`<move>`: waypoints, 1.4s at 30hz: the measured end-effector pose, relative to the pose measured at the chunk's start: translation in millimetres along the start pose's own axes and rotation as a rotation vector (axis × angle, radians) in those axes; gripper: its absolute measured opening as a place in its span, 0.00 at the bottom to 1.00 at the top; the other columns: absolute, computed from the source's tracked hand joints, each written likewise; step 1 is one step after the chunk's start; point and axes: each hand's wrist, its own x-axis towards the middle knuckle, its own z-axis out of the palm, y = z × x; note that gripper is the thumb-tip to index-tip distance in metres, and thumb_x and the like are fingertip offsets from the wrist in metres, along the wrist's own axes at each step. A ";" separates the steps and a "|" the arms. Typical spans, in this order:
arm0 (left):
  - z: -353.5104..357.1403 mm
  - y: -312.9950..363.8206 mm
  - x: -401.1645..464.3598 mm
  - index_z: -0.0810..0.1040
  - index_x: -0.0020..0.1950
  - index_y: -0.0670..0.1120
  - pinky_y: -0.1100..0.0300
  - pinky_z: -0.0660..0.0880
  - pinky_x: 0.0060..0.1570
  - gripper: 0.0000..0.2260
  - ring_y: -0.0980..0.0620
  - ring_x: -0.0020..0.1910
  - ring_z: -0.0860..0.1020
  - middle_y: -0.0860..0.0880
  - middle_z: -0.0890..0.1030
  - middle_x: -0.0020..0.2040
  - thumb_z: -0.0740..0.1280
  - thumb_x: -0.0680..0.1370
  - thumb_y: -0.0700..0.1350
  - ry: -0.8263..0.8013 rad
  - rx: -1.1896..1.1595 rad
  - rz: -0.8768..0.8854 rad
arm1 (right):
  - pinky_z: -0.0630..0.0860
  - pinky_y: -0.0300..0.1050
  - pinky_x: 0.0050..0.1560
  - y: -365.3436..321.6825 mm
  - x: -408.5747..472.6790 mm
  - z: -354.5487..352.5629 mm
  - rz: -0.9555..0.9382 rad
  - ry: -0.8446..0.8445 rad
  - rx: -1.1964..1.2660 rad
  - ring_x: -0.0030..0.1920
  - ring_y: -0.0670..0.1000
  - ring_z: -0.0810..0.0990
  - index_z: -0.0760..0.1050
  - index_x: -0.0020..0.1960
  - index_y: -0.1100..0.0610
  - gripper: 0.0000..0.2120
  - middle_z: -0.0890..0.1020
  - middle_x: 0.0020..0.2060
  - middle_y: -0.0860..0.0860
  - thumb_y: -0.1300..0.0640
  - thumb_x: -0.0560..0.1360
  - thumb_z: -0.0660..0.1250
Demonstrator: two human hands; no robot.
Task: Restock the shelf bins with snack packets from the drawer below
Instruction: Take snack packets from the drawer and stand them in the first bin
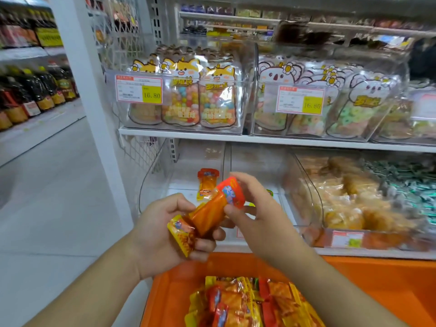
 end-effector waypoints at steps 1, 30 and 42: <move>3.3 -0.7 -1.0 0.77 0.62 0.34 0.53 0.61 0.37 0.25 0.45 0.38 0.71 0.37 0.74 0.50 0.56 0.76 0.50 0.014 0.018 -0.001 | 0.80 0.43 0.54 -2.1 0.1 -1.4 0.013 0.001 0.051 0.52 0.41 0.83 0.75 0.64 0.42 0.16 0.84 0.54 0.42 0.57 0.81 0.70; -80.9 69.0 96.2 0.78 0.43 0.45 0.57 0.77 0.45 0.12 0.49 0.43 0.78 0.50 0.77 0.39 0.71 0.74 0.28 1.065 0.914 0.277 | 0.47 0.38 0.80 64.2 15.3 6.2 -0.232 -0.250 -0.678 0.80 0.34 0.37 0.56 0.83 0.40 0.32 0.49 0.80 0.28 0.48 0.82 0.64; -153.0 75.8 156.0 0.78 0.66 0.47 0.55 0.76 0.51 0.14 0.41 0.58 0.81 0.43 0.82 0.60 0.67 0.80 0.45 1.068 1.766 -0.015 | 0.61 0.39 0.71 94.6 26.4 17.6 -0.382 -0.114 -0.714 0.82 0.43 0.56 0.64 0.80 0.43 0.34 0.59 0.80 0.33 0.44 0.73 0.61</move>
